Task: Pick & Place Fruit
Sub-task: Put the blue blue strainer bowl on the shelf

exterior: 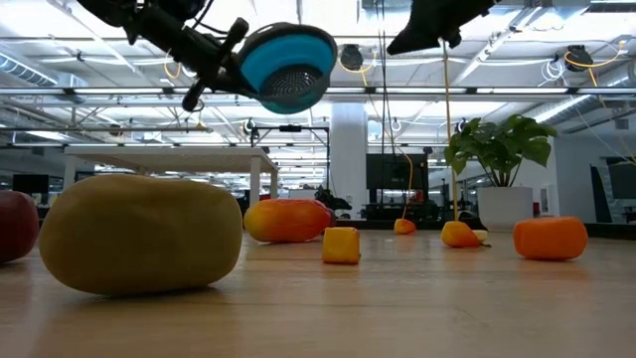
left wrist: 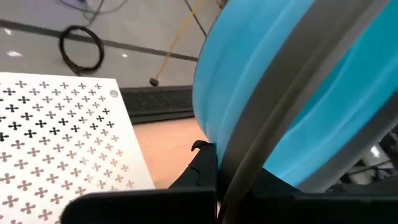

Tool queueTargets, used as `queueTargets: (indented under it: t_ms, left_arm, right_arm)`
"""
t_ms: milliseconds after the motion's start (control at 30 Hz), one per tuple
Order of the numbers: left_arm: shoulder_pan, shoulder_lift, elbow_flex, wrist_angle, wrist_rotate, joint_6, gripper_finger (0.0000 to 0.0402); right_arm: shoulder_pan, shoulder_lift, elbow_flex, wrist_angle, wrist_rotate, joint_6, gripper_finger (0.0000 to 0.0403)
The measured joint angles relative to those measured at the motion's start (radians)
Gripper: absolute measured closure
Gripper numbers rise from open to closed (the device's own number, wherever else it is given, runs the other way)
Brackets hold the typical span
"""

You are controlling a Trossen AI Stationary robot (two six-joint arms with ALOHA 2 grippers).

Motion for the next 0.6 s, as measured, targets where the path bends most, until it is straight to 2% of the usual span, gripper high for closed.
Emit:
queueTargets:
  t_ms: [233, 333, 500, 600]
  left_arm:
    - [0.083, -0.014, 0.020, -0.086, 0.197, -0.053, 0.0401]
    - [0.115, -0.012, 0.084, -0.255, 0.244, -0.036, 0.0401]
    - [0.167, 0.004, 0.258, -0.551, 0.313, 0.036, 0.0401]
    - [0.204, 0.019, 0.370, -0.753, 0.319, 0.085, 0.0401]
  right_arm:
    - [0.000, -0.103, -0.067, -0.002, -0.167, -0.030, 0.0400]
    - [0.000, -0.163, -0.115, -0.002, -0.209, -0.027, 0.0400]
    - [0.000, -0.265, -0.182, -0.002, -0.294, -0.027, 0.0402]
    - [0.000, -0.315, -0.206, 0.002, -0.340, -0.028, 0.0402]
